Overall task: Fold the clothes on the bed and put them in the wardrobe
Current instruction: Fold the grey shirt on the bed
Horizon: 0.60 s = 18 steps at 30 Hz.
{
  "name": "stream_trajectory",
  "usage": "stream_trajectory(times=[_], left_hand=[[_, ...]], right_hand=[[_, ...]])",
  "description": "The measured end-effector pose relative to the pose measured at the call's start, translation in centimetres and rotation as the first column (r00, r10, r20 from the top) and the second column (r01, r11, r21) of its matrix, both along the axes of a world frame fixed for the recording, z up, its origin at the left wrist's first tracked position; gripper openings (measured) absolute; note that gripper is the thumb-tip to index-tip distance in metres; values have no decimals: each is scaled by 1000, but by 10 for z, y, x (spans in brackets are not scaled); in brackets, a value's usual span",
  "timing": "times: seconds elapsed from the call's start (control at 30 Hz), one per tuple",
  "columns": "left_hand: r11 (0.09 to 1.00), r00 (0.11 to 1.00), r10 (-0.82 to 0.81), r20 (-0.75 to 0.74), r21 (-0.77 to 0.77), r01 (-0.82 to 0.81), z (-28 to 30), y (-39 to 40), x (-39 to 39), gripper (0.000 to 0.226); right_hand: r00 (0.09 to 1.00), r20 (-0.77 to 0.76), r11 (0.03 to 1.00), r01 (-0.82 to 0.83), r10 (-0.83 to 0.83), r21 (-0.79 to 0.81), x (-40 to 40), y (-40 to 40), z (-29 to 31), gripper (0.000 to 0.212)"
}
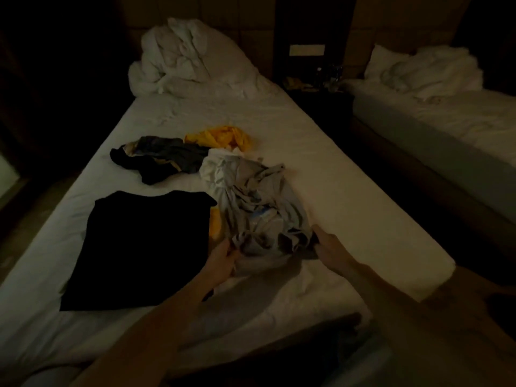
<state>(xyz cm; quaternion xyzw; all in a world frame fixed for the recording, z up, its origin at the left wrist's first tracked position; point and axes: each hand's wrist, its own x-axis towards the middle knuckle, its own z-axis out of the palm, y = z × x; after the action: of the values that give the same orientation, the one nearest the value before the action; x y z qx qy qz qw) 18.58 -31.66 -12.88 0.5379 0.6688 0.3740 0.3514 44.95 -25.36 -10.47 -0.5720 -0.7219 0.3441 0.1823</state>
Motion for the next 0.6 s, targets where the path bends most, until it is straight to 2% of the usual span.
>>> stream_trajectory(times=[0.07,0.13,0.2,0.27,0.33,0.4,0.5,0.6], left_hand=[[996,974,94,208,-19,-92,13,20,-10,18],[985,885,173,433,-86,-150,30,44,-24,18],[977,756,212,620,-125,-172,49,66,-36,20],[981,695,193,693,-115,-158,67,88,-47,17],[989,688,144,712,-85,-119,78,114,-61,19],[994,744,106,660,-54,-94,80,143,-76,25],[991,849,133,512,-56,-121,71,196,-91,23],[981,936,191,295,-24,-193,48,256,-98,14]], right_hand=[[992,-114,997,47,-53,-54,-10,16,14,27],[984,-171,997,34,-45,-65,-23,37,30,22],[977,-210,998,18,-28,-52,-37,61,47,30],[977,-215,1000,-10,6,-16,-48,87,60,39],[983,-183,998,-18,30,65,-57,117,69,36],[987,-157,986,47,-22,160,-64,152,70,17],[961,-202,960,225,-190,167,-79,208,58,33],[937,-191,945,314,-292,93,-97,259,32,46]])
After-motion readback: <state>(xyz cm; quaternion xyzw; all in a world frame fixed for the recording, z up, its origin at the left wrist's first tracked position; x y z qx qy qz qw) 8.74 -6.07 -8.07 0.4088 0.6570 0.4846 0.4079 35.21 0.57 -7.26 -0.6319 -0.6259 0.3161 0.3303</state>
